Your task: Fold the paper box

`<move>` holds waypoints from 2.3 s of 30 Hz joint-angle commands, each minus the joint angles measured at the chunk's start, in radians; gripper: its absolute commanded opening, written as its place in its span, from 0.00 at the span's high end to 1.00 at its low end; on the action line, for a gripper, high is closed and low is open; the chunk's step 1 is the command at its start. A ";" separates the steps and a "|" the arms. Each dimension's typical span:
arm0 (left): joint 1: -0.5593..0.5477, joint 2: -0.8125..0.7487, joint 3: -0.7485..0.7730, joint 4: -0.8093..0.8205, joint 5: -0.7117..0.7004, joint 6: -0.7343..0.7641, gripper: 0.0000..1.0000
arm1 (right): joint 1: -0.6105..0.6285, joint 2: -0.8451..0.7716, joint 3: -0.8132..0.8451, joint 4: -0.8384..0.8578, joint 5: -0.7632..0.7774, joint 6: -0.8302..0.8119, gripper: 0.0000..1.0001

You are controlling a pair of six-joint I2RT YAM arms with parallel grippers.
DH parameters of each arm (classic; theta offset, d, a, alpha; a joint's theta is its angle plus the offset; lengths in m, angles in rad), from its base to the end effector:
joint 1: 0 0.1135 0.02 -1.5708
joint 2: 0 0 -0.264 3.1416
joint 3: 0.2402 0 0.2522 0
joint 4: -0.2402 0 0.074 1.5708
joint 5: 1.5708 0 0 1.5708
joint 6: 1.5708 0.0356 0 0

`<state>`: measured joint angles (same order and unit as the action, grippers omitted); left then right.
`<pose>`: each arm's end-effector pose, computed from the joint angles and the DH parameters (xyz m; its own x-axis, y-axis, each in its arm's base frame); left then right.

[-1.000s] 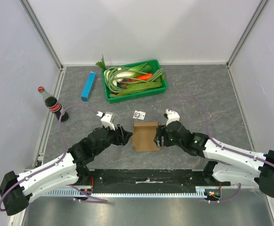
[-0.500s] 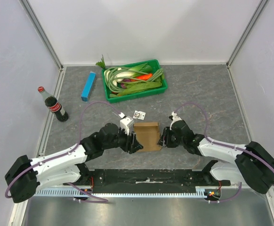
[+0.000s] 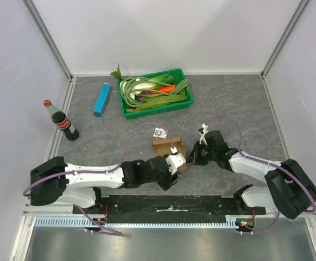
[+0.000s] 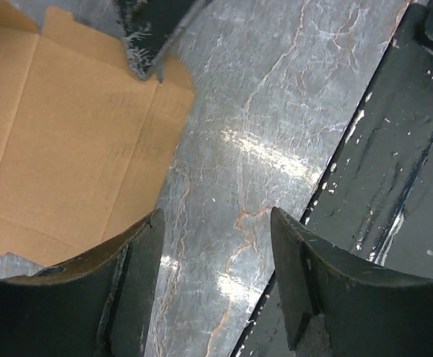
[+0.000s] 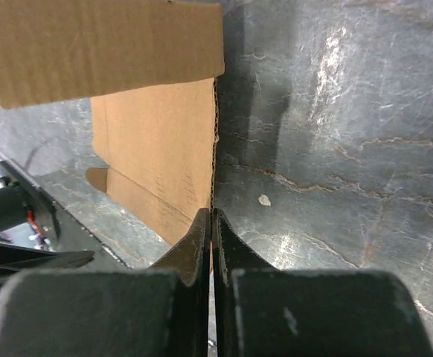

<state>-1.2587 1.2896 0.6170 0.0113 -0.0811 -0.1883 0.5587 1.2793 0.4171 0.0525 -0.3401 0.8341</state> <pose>0.0832 -0.2486 0.1942 -0.3591 0.5055 -0.7846 0.8772 0.4698 -0.0989 0.1830 0.1284 0.1415 -0.9271 0.2439 -0.2845 -0.0120 0.7394 0.6731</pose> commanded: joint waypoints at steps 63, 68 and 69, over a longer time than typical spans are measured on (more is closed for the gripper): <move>0.354 0.376 0.893 -0.933 -0.143 -1.226 0.98 | 0.358 -0.604 0.118 -0.229 0.583 -0.470 0.20; 0.364 0.493 1.044 -1.118 -0.157 -1.292 0.98 | 0.714 -0.461 0.129 -0.131 1.038 -0.578 0.19; 0.366 0.496 1.046 -1.123 -0.155 -1.309 0.98 | 0.745 -0.427 0.152 -0.129 1.093 -0.592 0.19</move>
<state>-0.9020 1.7607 1.5726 -0.9295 -0.2245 -1.3293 1.1557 0.7448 0.5373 -0.2066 0.3286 0.3462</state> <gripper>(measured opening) 0.033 0.808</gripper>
